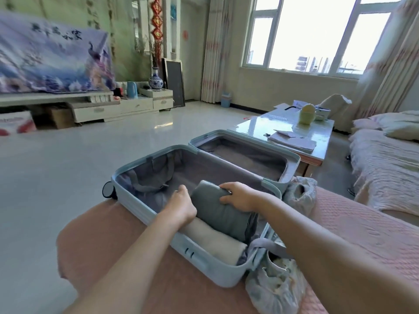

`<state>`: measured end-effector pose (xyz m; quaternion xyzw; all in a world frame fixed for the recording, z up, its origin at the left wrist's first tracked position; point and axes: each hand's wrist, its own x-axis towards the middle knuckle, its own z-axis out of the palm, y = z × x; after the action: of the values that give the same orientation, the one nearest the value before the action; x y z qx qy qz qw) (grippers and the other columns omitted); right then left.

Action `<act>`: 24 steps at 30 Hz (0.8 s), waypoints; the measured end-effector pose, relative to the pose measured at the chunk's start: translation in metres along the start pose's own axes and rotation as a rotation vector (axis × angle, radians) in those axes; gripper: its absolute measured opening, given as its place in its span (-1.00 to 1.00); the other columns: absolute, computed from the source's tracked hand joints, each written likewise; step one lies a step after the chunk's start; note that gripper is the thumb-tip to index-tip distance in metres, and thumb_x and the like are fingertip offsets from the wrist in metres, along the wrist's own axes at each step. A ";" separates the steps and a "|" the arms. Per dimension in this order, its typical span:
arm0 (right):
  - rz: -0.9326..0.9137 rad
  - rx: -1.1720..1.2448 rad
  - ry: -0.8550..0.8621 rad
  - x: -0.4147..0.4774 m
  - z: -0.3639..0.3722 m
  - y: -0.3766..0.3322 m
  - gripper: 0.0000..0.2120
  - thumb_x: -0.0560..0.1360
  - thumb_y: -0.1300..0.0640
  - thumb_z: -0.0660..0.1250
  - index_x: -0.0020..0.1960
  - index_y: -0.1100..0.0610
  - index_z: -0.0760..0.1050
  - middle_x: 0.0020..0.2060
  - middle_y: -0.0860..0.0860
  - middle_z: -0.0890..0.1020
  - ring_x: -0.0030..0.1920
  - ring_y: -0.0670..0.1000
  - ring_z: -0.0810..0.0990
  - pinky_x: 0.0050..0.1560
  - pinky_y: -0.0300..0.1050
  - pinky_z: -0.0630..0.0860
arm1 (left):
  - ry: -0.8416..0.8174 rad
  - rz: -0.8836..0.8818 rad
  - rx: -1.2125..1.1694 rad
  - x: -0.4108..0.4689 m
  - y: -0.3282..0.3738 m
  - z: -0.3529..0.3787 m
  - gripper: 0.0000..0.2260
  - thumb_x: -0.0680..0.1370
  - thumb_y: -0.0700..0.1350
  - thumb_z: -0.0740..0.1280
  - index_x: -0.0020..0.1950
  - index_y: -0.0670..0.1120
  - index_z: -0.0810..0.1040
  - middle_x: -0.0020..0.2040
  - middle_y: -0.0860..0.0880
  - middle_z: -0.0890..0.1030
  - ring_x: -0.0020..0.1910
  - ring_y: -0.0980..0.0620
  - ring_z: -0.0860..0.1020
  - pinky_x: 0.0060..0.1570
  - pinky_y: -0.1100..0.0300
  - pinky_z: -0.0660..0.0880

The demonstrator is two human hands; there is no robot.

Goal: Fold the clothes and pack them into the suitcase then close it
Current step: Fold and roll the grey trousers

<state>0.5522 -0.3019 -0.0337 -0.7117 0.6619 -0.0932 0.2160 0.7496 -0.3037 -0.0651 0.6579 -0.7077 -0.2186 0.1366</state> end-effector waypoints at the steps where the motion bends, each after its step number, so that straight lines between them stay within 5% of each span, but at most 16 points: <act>1: 0.025 0.015 -0.034 0.004 0.003 0.008 -0.67 0.58 0.06 0.35 0.34 0.06 0.52 0.16 0.02 0.60 0.19 0.08 0.57 0.13 -0.16 0.46 | 0.002 0.008 -0.010 0.004 -0.001 0.001 -0.55 0.55 -0.23 0.14 0.45 -0.09 0.23 0.42 -0.16 0.33 0.40 -0.19 0.34 0.31 0.01 0.35; 5: 0.113 0.019 -0.114 0.010 0.012 0.027 -0.68 0.63 0.09 0.22 0.36 0.00 0.52 0.25 0.01 0.59 0.24 0.06 0.55 0.29 -0.05 0.46 | -0.275 0.093 0.013 0.026 -0.003 0.013 -0.43 0.63 0.02 0.14 0.61 0.13 -0.01 0.59 -0.07 0.18 0.54 -0.12 0.16 0.50 -0.03 0.15; 8: 0.119 -0.125 -0.112 0.010 0.026 0.032 -0.61 0.66 0.05 0.11 0.47 -0.02 0.40 0.35 0.05 0.50 0.33 0.11 0.48 0.33 -0.06 0.40 | -0.390 0.086 -0.110 0.037 0.006 0.023 -0.45 0.65 0.07 0.12 0.61 0.15 0.00 0.60 -0.02 0.15 0.55 -0.05 0.19 0.51 0.05 0.12; 12: 0.092 -0.309 0.097 0.007 0.044 0.041 -0.61 0.66 -0.02 0.11 0.47 -0.09 0.31 0.27 0.11 0.42 0.28 0.20 0.47 0.26 0.06 0.45 | -0.326 0.131 -0.019 0.046 0.010 0.034 -0.58 0.67 0.01 0.12 0.54 0.06 0.30 0.51 -0.04 0.36 0.45 -0.05 0.35 0.41 0.14 0.27; 15: 0.036 -0.173 0.096 0.007 0.046 0.043 -0.66 0.63 0.12 0.17 0.36 -0.04 0.50 0.28 0.04 0.54 0.30 0.10 0.49 0.26 -0.14 0.42 | -0.220 0.155 0.110 0.044 0.012 0.032 -0.67 0.65 0.01 0.12 0.33 -0.01 0.54 0.36 -0.07 0.53 0.31 -0.09 0.47 0.24 0.14 0.39; 18: 0.042 -0.136 0.008 0.003 0.041 0.040 -0.60 0.64 0.16 0.11 0.40 -0.05 0.49 0.38 0.01 0.53 0.35 0.05 0.48 0.28 -0.22 0.38 | -0.132 0.153 0.292 0.038 0.022 0.034 -0.65 0.66 -0.02 0.11 0.42 -0.02 0.44 0.44 -0.14 0.38 0.40 -0.14 0.36 0.34 0.05 0.32; 21: 0.084 -0.199 -0.104 0.000 0.042 0.037 -0.57 0.67 0.08 0.01 0.50 0.07 0.36 0.46 0.06 0.43 0.44 0.11 0.39 0.40 -0.12 0.31 | -0.053 0.334 0.422 0.036 0.037 0.042 -0.58 0.66 -0.05 0.10 0.54 0.05 0.27 0.55 -0.07 0.20 0.51 -0.09 0.18 0.44 0.01 0.17; 24: 0.187 -0.348 -0.136 -0.004 0.049 0.041 -0.35 0.58 -0.19 -0.19 0.46 0.16 0.30 0.43 0.21 0.40 0.41 0.22 0.39 0.40 0.11 0.33 | -0.231 0.372 0.364 0.036 0.045 0.048 -0.55 0.69 0.08 0.01 0.59 0.07 0.16 0.61 -0.01 0.08 0.57 -0.04 0.06 0.50 0.01 0.07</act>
<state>0.5350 -0.2900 -0.0945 -0.6782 0.7153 0.0910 0.1417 0.6837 -0.3314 -0.0875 0.5013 -0.8546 -0.1327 -0.0278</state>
